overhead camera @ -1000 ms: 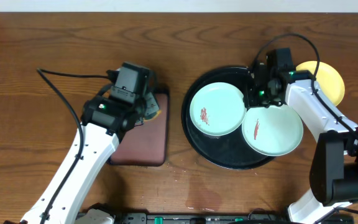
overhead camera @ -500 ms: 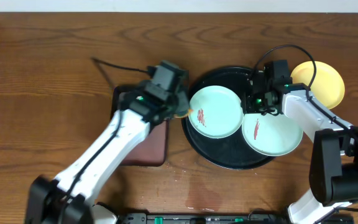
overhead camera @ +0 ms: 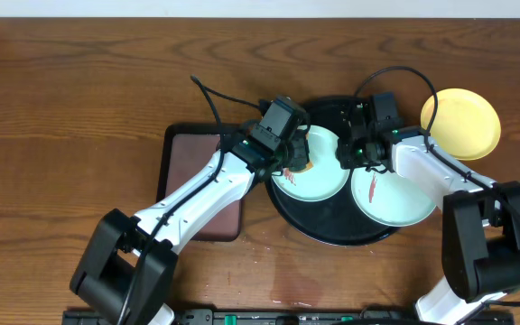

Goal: Clean dirty plates on tray and stack at the side
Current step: 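Scrub the upper pale green plate with the sponge in the left gripper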

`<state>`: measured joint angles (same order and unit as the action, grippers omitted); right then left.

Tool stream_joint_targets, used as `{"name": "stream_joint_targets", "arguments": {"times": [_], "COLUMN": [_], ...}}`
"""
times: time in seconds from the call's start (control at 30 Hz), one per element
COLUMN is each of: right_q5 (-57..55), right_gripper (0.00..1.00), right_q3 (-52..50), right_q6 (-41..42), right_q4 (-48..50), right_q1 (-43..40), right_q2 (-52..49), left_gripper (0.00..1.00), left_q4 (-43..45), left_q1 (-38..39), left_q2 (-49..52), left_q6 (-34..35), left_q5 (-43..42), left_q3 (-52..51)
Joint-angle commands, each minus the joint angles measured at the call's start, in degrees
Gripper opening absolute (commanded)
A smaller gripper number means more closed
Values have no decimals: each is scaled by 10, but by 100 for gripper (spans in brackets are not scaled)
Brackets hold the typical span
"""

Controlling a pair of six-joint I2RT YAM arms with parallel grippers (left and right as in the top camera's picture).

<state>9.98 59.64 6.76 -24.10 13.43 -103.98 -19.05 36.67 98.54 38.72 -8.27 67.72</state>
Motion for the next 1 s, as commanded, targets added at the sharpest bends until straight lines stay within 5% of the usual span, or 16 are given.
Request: {"name": "stream_joint_targets", "arguments": {"times": [0.0, 0.3, 0.63, 0.77, 0.97], "right_q5": [-38, -37, -24, -24, -24], "right_gripper": [33, 21, 17, 1, 1], "right_q3": [-3, -3, -3, -3, -3], "right_q6": [1, 2, 9, 9, 9], "right_q4": [1, 8, 10, 9, 9], "right_q1": [2, 2, 2, 2, 2], "right_q2": [-3, -15, -24, -25, -25], "left_gripper": [8, 8, 8, 8, 8], "left_q4": [1, 5, 16, 38, 81], "left_q1": [4, 19, 21, 21, 21], "left_q2": [0, 0, 5, 27, 82], "left_q6": [-10, -10, 24, 37, 90], "left_q5": [-1, 0, 14, 14, 14], "left_q3": [-4, -4, -4, -4, -4]}}
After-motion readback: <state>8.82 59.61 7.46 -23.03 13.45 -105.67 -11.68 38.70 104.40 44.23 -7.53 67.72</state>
